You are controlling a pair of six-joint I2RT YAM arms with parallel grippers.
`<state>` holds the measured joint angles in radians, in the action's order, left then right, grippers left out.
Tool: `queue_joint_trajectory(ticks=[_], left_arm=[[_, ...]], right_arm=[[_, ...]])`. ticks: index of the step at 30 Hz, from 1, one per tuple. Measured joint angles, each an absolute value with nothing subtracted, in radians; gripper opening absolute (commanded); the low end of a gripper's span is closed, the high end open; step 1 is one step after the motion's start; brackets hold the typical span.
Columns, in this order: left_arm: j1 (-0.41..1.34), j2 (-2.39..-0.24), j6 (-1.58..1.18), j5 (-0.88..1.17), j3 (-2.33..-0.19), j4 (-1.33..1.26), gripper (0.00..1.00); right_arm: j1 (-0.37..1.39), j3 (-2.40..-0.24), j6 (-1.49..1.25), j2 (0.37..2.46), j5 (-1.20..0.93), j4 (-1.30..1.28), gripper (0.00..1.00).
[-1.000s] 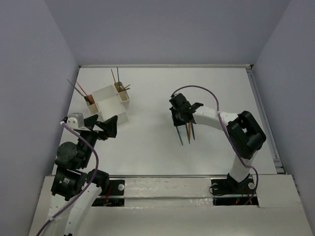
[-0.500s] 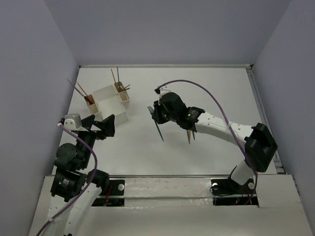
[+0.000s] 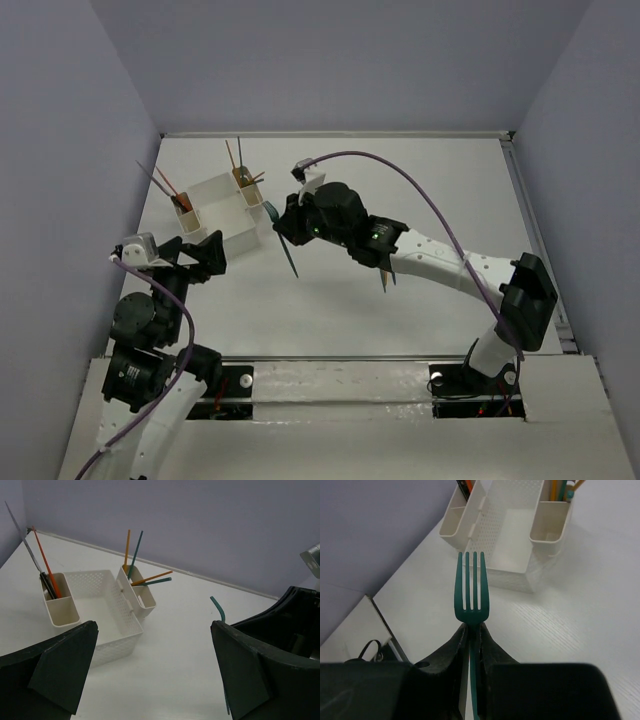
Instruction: Sort the eating utensils into containers
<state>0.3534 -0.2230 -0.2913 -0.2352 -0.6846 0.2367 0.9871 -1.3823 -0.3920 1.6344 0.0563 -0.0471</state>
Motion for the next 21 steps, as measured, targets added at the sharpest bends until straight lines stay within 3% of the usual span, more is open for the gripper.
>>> queue_joint_trajectory(ticks=[9, 21], left_arm=[[0.358, -0.179, -0.298, -0.337, -0.689, 0.252, 0.99], [0.381, -0.136, -0.313, -0.398, -0.729, 0.157, 0.99]], right_arm=[[1.039, -1.462, -0.391, 1.759, 0.005, 0.113, 0.00], [1.055, -1.908, -0.357, 2.157, -0.082, 0.348, 0.00]])
